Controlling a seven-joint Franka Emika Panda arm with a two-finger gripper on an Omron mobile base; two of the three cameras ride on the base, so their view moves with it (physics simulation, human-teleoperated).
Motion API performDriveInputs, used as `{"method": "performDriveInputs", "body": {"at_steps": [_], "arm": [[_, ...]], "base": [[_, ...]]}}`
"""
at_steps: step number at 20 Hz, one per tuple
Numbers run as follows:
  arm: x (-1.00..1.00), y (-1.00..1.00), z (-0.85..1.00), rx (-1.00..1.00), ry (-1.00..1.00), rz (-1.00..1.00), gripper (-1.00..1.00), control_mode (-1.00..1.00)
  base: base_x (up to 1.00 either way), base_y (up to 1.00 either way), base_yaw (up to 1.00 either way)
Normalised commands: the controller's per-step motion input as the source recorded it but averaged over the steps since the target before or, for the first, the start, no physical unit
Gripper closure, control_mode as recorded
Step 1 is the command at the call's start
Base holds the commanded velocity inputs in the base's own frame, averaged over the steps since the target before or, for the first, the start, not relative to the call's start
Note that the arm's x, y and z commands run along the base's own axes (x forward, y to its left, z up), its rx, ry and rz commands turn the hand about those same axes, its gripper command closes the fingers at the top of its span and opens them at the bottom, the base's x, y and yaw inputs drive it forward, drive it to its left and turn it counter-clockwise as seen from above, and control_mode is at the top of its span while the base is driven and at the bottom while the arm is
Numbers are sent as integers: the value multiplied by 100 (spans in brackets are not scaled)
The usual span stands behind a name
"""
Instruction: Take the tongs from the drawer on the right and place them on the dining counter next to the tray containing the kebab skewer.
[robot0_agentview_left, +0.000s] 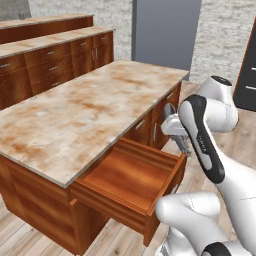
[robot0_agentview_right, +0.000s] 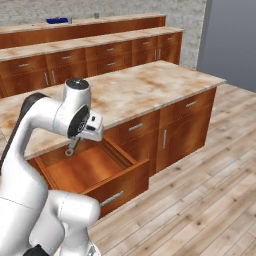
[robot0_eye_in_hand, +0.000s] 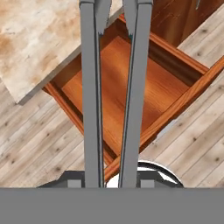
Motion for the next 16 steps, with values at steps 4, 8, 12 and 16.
{"method": "performDriveInputs", "body": {"at_steps": [4,8,12,16], "arm": [[-37,18,0,-15,-23,0,100,-100],[-59,16,17,-10,-15,0,100,-100],[0,0,0,0,0,0,100,100],[0,0,0,0,0,0,100,100]], "base": [[0,0,0],[0,0,0],[-100,21,0],[-93,14,0]]}}
